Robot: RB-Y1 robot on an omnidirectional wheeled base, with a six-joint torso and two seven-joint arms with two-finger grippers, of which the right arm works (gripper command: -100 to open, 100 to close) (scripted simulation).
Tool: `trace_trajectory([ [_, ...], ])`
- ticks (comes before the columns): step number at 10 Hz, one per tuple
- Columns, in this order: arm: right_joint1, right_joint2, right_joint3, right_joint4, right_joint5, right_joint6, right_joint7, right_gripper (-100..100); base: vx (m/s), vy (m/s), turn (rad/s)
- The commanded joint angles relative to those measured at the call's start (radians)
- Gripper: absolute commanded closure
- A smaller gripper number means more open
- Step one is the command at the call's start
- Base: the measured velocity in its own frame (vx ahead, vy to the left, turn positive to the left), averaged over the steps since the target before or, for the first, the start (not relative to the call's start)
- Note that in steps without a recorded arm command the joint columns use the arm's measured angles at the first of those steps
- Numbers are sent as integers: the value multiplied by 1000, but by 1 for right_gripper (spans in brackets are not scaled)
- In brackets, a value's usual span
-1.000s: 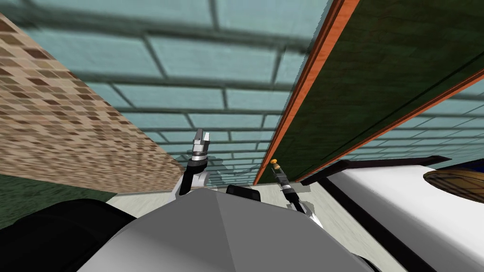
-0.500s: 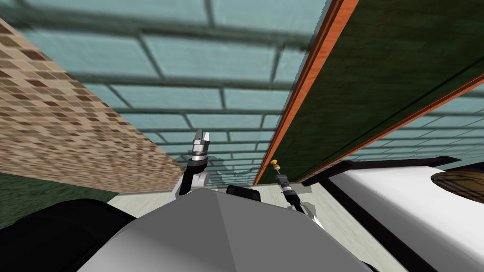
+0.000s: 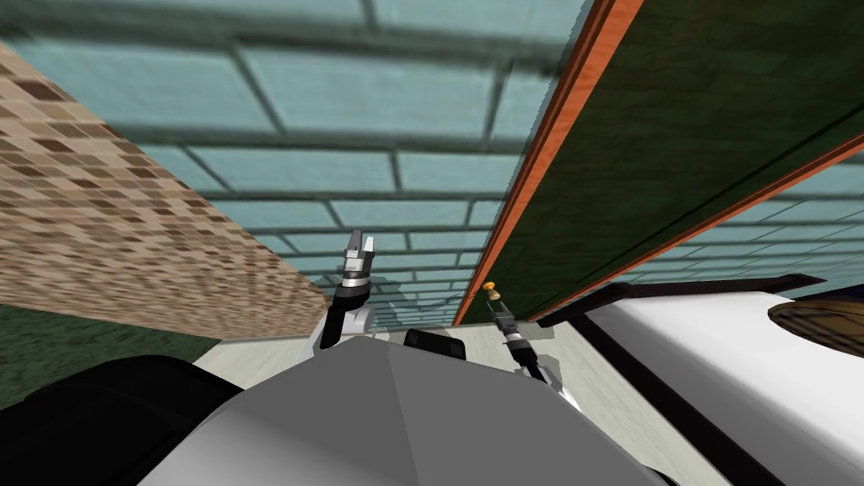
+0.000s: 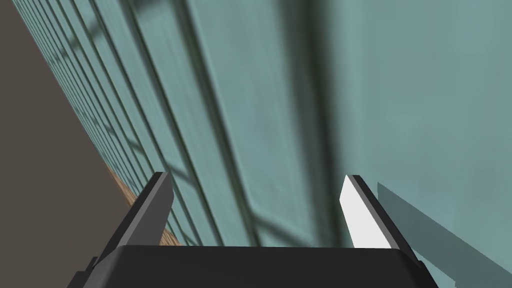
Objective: Pull the door open
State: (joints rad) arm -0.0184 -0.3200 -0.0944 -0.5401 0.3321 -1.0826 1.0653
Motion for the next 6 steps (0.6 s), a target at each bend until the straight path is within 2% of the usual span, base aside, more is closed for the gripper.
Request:
trace_trajectory([
  [1, 4, -11, 2, -9, 2, -6, -7, -100, -162, -42, -33],
  [4, 8, -31, 5, -19, 5, -20, -19, -100, -204, -46, -40],
  [5, 11, -28, 5, -24, 5, -13, -18, -100, -89, -20, -8],
  [6, 0, -26, 10, -14, -24, -5, -1, -100, -18, -22, 183],
])
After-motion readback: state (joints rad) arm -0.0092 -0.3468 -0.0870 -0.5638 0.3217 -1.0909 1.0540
